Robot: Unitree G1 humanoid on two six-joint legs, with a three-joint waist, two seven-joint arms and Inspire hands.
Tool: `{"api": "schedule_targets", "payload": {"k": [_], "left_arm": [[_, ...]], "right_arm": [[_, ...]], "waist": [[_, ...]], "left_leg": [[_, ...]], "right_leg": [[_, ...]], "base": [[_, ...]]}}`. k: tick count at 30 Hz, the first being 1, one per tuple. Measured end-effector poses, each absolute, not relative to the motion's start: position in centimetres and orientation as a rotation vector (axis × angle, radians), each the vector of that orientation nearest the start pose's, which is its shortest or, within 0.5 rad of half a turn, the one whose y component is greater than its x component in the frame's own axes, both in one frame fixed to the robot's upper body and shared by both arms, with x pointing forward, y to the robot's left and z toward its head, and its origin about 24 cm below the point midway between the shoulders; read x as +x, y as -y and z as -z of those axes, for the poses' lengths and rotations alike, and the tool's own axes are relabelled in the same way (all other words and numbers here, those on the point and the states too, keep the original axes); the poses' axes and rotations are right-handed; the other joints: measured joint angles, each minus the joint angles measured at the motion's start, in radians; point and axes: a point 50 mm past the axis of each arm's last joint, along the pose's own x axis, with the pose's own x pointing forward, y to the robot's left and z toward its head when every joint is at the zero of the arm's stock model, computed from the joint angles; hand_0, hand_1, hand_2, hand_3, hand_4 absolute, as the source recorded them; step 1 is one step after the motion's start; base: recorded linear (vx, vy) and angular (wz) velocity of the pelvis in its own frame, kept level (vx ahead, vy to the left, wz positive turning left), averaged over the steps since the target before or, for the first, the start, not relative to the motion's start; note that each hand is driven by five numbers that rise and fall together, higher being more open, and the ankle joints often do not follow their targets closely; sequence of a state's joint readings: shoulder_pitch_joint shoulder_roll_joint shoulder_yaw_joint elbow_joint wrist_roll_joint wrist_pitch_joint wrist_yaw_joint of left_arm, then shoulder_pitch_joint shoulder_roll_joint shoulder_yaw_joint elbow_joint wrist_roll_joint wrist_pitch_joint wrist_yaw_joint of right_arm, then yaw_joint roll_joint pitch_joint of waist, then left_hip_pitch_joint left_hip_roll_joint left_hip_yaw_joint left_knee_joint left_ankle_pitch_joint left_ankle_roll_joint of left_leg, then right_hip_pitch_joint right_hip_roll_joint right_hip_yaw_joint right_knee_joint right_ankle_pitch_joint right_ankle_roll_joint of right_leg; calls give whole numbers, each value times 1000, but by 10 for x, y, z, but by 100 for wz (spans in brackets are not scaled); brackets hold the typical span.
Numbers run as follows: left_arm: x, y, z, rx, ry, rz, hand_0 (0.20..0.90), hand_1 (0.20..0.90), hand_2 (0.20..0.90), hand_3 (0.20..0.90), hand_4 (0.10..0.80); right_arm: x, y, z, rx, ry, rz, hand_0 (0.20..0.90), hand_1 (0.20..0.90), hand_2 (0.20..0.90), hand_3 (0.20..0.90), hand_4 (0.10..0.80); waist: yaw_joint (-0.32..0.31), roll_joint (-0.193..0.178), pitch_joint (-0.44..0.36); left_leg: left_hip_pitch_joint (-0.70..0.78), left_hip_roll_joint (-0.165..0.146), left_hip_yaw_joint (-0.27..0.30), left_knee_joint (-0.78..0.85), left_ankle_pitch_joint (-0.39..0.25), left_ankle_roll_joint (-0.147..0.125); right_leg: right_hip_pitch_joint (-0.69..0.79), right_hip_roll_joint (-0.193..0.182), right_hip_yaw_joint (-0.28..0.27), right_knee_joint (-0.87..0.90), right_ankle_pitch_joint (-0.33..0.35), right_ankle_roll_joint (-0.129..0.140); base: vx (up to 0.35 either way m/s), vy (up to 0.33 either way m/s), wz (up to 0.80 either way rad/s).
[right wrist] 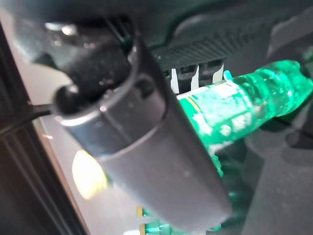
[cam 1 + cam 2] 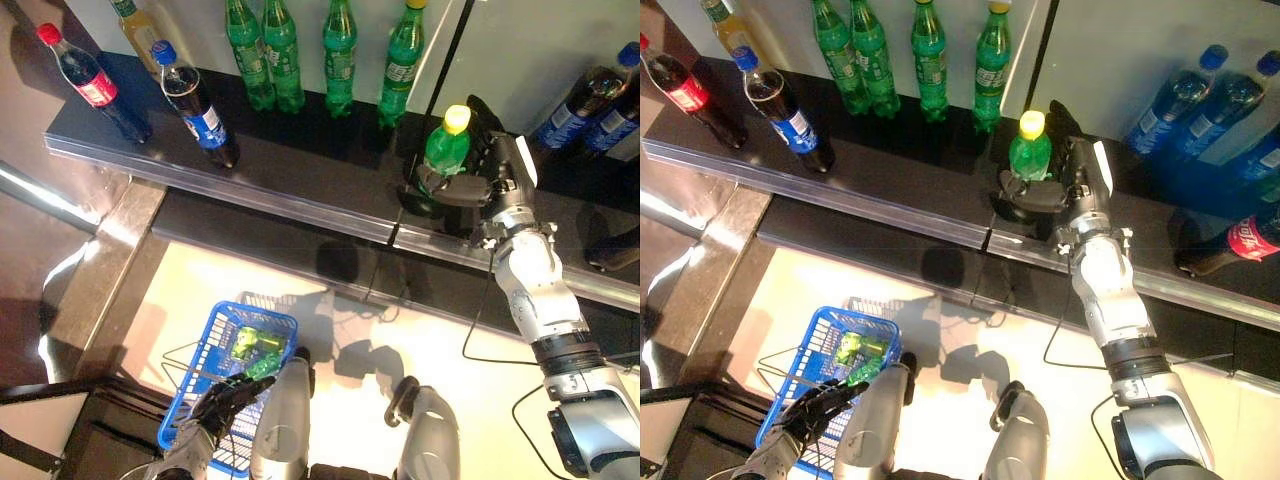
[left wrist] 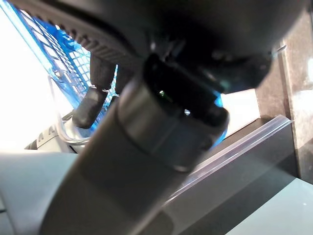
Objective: Pick up the drink and place into the basket.
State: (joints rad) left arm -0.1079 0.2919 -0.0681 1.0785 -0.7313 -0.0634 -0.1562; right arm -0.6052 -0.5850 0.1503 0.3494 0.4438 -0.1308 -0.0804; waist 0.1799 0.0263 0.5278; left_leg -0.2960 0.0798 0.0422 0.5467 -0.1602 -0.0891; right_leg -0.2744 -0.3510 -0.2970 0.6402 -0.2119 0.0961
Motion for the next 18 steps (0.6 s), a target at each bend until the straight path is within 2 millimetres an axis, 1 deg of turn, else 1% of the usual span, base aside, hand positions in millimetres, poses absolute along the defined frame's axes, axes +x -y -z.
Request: {"api": "schedule_targets", "payload": {"k": [4,15,18], "left_arm": [[172,-245,124,-408,-790,-285,300,300,300,200,100],[172,-245,124,-382,-805,-264,300,300,300,200,100],[172,-245,124,-382,-805,-263,300,300,300,200,100]], "right_arm": [[353,219,-174,-172,318,-20,900,900,900,900,800],[370,222,-183,-196,282,8,900,900,900,900,800],[371,224,-184,-199,278,35,900,900,900,900,800]], "waist": [[10,0,0],[13,1,0],[15,1,1]], "left_leg": [[6,-2,-2,-2,1,1],[10,-20,-4,-9,8,8],[10,-23,-8,-9,8,9]], "right_leg": [[8,-1,-2,-2,-1,1],[12,-20,-4,1,-1,5],[15,-24,-10,1,-2,6]], "base": [[4,4,2],[-2,4,1],[-15,9,6]]}}
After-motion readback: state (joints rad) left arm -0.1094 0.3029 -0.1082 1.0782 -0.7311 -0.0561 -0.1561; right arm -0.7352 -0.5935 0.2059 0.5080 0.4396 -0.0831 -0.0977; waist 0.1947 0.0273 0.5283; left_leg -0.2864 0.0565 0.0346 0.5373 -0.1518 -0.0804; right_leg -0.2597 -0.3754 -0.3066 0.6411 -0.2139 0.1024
